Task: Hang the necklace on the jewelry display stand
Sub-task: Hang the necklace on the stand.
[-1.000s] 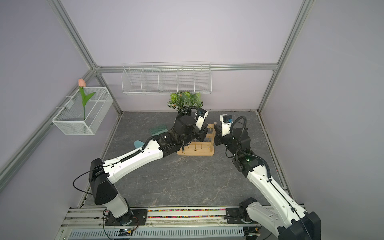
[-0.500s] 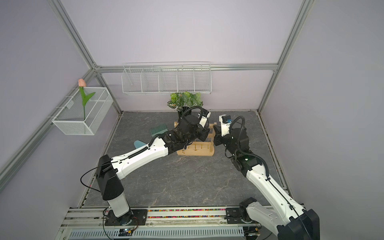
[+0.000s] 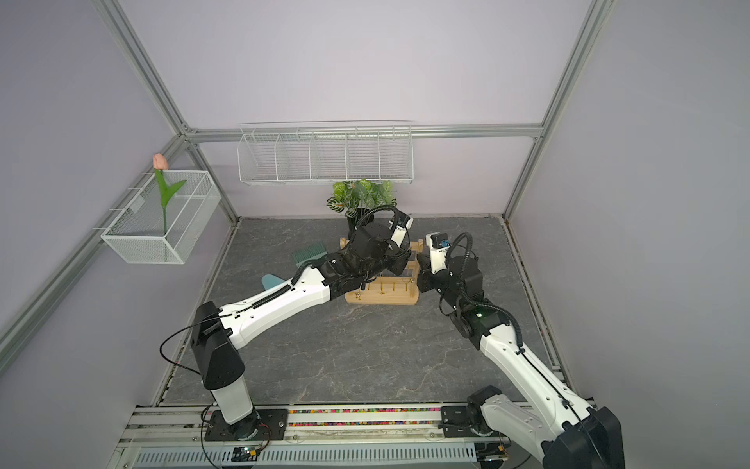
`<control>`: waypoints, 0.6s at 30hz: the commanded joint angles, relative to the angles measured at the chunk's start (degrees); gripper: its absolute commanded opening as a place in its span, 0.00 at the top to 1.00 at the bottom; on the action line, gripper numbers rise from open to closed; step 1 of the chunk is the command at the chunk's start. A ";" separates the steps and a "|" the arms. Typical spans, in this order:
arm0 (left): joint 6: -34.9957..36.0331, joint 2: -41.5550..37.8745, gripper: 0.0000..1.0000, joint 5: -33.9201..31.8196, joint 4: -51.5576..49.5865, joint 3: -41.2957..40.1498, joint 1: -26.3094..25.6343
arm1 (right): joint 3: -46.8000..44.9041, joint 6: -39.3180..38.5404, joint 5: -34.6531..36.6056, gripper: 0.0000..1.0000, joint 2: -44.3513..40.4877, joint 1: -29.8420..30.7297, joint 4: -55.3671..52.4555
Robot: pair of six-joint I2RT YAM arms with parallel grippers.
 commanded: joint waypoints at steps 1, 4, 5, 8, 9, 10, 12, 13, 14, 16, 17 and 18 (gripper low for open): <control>0.81 1.68 0.93 0.32 -1.66 2.27 -0.03 | -1.42 0.53 0.81 0.93 -0.98 -0.30 0.52; 0.77 1.84 0.89 0.41 -1.86 2.39 -0.03 | -1.69 0.63 0.74 0.93 -0.53 -0.43 0.47; 0.82 1.84 0.87 0.56 -1.95 2.48 -0.05 | -1.77 0.64 0.76 0.93 -0.37 -0.39 0.46; 0.86 2.10 0.80 1.26 -2.68 3.00 -0.07 | -2.12 0.55 0.86 0.93 0.15 -0.41 0.46; 0.89 2.11 0.79 1.44 -2.88 3.09 -0.03 | -2.26 0.55 0.93 0.93 0.33 -0.46 0.39; 0.87 2.11 0.78 1.62 -3.04 3.18 -0.03 | -2.37 0.55 1.02 0.93 0.41 -0.52 0.47; 0.95 1.95 0.76 1.86 -3.21 3.01 -0.03 | -2.72 0.71 1.15 0.93 0.52 -0.59 0.64; 0.92 1.86 0.75 1.69 -3.21 2.88 -0.03 | -2.83 0.79 1.20 0.93 0.54 -0.56 0.67; 0.95 1.68 0.74 1.59 -3.14 2.61 -0.04 | -2.90 0.84 1.20 0.93 0.52 -0.64 0.72; 0.82 1.20 0.73 1.35 -3.05 2.33 -0.03 | -3.05 0.98 1.12 0.93 0.54 -0.70 0.80; 0.85 0.93 0.71 1.39 -2.93 2.09 -0.03 | -3.08 1.07 1.11 0.93 0.53 -0.67 0.79; 0.64 0.57 0.70 1.50 -2.72 1.88 -0.03 | -3.24 1.07 1.15 0.93 0.60 -0.66 0.84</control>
